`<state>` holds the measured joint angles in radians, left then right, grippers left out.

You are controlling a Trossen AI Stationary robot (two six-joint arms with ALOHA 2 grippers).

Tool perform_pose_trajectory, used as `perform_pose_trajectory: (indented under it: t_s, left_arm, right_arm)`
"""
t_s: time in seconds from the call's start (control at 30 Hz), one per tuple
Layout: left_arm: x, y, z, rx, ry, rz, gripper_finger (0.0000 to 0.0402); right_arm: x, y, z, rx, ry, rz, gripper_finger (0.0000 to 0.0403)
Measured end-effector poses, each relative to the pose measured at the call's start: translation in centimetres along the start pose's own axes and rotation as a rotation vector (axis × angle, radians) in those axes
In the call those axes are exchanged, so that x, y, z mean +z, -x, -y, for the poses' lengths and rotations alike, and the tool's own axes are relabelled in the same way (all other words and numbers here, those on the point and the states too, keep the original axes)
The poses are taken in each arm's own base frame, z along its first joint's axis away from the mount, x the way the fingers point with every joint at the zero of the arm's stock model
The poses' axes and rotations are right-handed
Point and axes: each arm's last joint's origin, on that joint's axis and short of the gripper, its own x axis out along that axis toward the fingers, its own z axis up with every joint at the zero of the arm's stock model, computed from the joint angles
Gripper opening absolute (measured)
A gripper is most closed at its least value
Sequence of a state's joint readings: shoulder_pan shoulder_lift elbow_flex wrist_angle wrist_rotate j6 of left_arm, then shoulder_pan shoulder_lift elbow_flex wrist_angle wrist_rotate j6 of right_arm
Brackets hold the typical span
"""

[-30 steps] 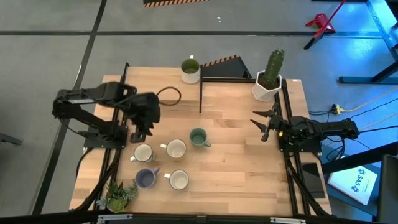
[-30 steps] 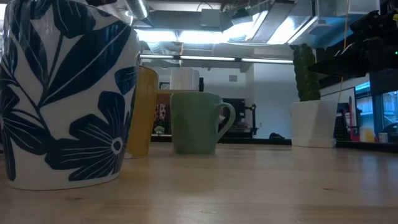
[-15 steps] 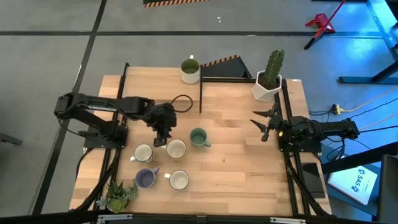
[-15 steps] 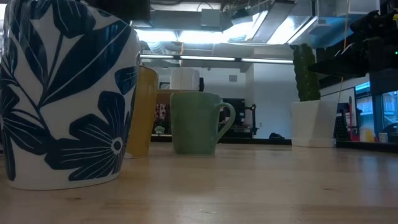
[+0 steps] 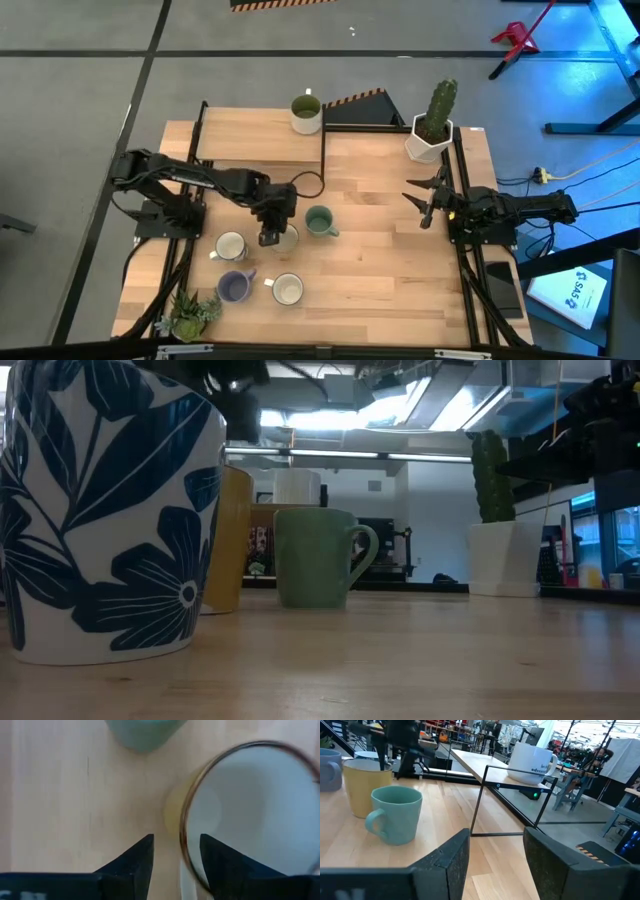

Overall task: Place coffee mugs
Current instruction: Put the yellow mug on the shelf

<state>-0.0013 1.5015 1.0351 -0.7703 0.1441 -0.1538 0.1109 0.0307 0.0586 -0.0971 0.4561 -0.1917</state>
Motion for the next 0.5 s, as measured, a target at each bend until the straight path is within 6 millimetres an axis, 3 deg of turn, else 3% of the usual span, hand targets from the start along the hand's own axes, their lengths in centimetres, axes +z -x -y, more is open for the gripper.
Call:
perform_pose_trajectory:
  t_s: [0.13,0.27,0.5]
  left_arm:
    - [0.1,-1.2,-0.2,0.007,0.053,-0.04,0.0112]
    - [-0.1,-0.7,-0.2,0.014,0.075,-0.037,0.0025]
    - [0.1,0.5,-0.5,0.063,0.118,-0.017,0.0018]
  right_arm:
    - [0.0,0.0,0.0,0.003,0.0,0.0,0.0177]
    - [0.0,0.0,0.0,0.004,0.0,0.001,0.0177]
    - [0.0,0.0,0.0,0.002,0.0,0.001,0.0177]
